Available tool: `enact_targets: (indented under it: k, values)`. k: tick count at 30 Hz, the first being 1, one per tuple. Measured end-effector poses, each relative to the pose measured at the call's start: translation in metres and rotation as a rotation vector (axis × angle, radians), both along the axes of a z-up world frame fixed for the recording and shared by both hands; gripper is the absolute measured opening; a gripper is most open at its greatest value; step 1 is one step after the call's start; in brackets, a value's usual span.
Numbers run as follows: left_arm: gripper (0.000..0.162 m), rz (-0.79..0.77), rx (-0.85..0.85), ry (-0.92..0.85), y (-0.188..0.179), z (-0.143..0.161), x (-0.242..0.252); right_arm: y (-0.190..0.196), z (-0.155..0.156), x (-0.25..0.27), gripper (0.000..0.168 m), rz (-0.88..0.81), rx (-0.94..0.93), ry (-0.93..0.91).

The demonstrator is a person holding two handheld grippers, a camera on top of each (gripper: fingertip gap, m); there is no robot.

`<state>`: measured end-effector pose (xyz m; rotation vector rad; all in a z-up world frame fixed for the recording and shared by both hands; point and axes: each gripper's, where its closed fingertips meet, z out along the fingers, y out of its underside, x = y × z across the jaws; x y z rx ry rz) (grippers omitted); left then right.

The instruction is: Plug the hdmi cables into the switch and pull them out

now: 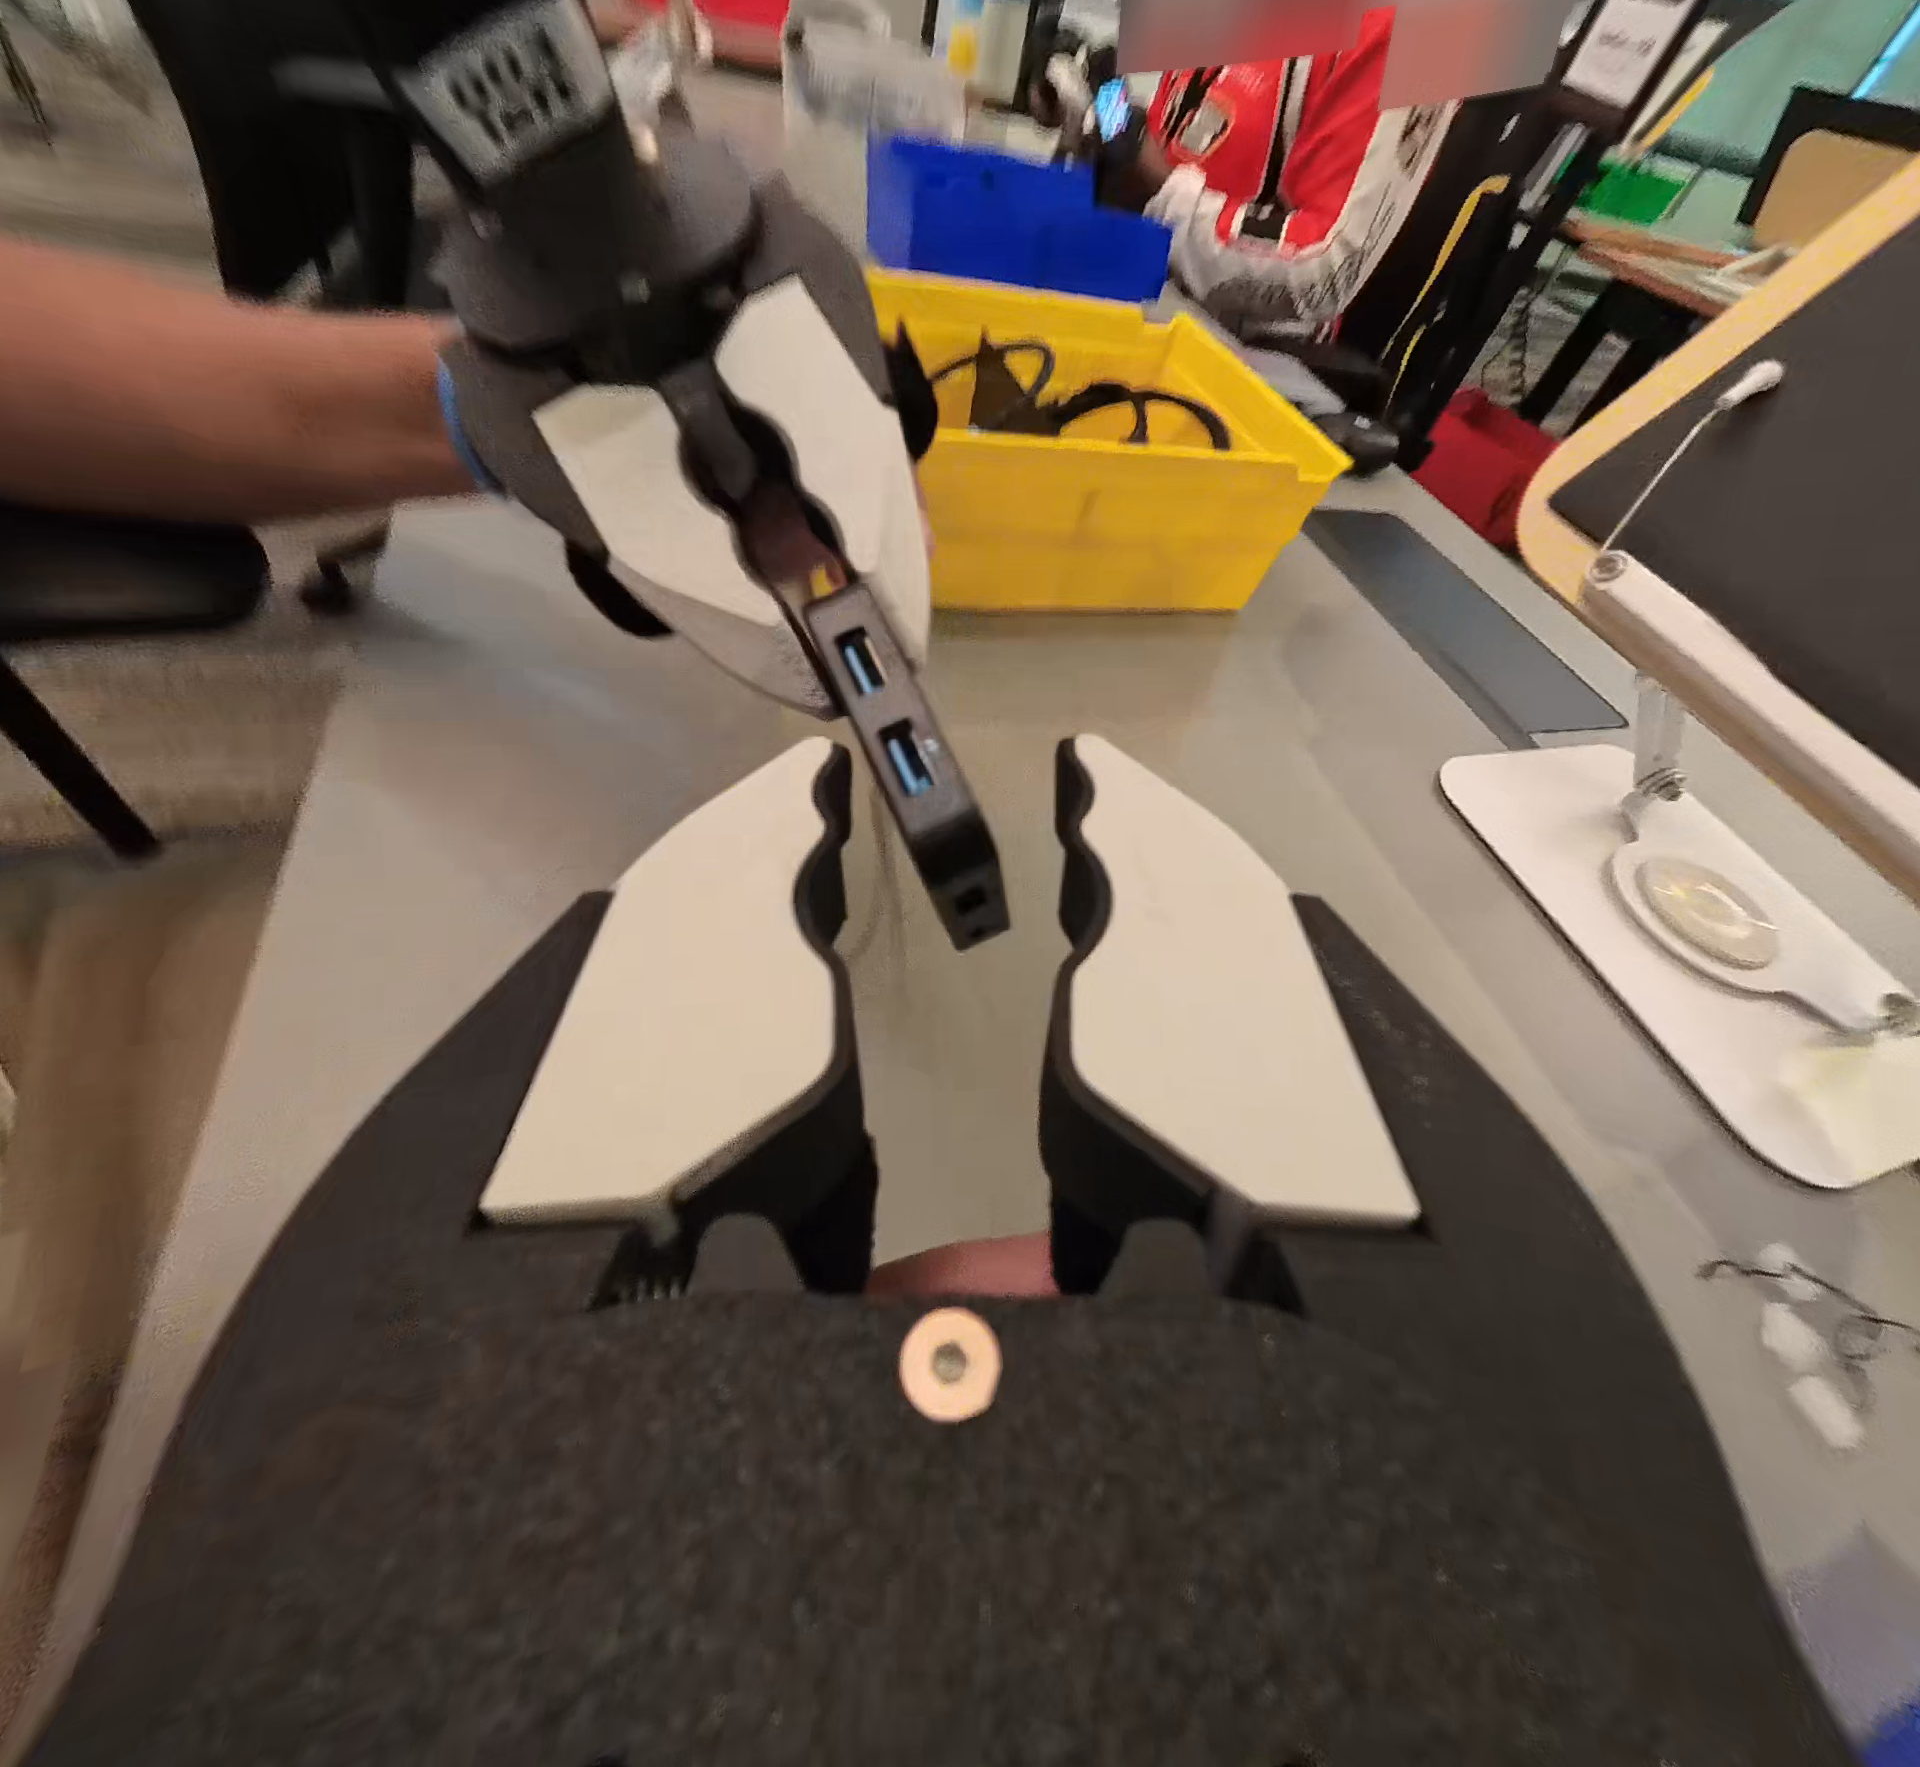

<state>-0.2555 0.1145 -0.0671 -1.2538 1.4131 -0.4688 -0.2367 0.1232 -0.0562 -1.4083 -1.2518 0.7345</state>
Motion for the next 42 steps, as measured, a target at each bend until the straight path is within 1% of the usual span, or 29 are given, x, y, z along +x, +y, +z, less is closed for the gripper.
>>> enact_targets:
  k: [2, 4, 7, 11, 14, 17, 20, 25, 28, 30, 32, 33, 35, 37, 39, 40, 42]
  values:
    - [0.014, 0.022, 0.065, 0.087, -0.002, -0.007, 0.001, -0.002, -0.012, 0.0, 0.033, 0.022, 0.04, -0.13]
    - [0.014, 0.039, 0.1, 0.138, -0.002, -0.014, 0.001, -0.004, -0.023, 0.001, 0.025, 0.037, 0.065, -0.235]
    - [0.014, 0.05, 0.115, 0.18, -0.003, -0.021, 0.003, -0.008, -0.035, 0.002, 0.017, 0.047, 0.108, -0.322]
    - [0.014, 0.064, 0.093, 0.205, -0.004, -0.027, 0.005, -0.004, -0.048, 0.002, 0.017, 0.007, 0.156, -0.37]
    - [0.014, 0.084, 0.047, 0.204, -0.001, -0.034, 0.007, 0.0, -0.058, 0.004, 0.016, -0.015, 0.178, -0.409]
    - [0.015, 0.112, -0.058, 0.197, 0.004, -0.045, 0.007, 0.003, -0.064, 0.006, 0.014, -0.026, 0.222, -0.43]
    - [0.016, 0.104, -0.145, 0.212, 0.003, -0.054, 0.006, 0.0, -0.072, 0.005, 0.014, 0.0, 0.206, -0.424]
    - [0.015, 0.158, -0.101, 0.251, 0.01, -0.05, 0.007, 0.005, -0.066, 0.006, 0.014, -0.038, 0.24, -0.437]
    - [0.014, 0.196, -0.161, 0.185, 0.015, -0.039, 0.01, 0.015, -0.051, 0.006, 0.022, -0.114, 0.279, -0.352]
    - [0.014, 0.238, -0.245, 0.109, 0.022, -0.03, 0.009, 0.025, -0.037, 0.01, 0.029, -0.193, 0.315, -0.286]
    - [0.014, 0.301, -0.345, 0.008, 0.035, -0.017, 0.003, 0.035, -0.021, 0.017, 0.029, -0.296, 0.392, -0.249]
    - [0.014, 0.332, -0.413, -0.069, 0.042, -0.009, 0.0, 0.034, -0.015, 0.018, 0.029, -0.313, 0.419, -0.238]
    - [0.014, 0.393, -0.616, -0.276, 0.056, 0.009, -0.006, 0.029, -0.011, 0.015, 0.031, -0.336, 0.428, -0.219]
    - [0.014, 0.417, -0.884, -0.511, 0.067, 0.021, -0.009, 0.025, -0.008, 0.006, 0.039, -0.365, 0.448, -0.203]
    - [0.013, 0.404, -1.129, -0.703, 0.071, 0.022, -0.008, 0.026, -0.004, -0.001, 0.043, -0.422, 0.529, -0.221]
    - [0.013, 0.394, -1.22, -0.758, 0.071, 0.019, -0.006, 0.026, -0.002, -0.004, 0.044, -0.437, 0.576, -0.238]
    - [0.013, 0.405, -1.344, -0.815, 0.069, 0.005, -0.002, 0.028, 0.002, -0.008, 0.044, -0.476, 0.668, -0.281]
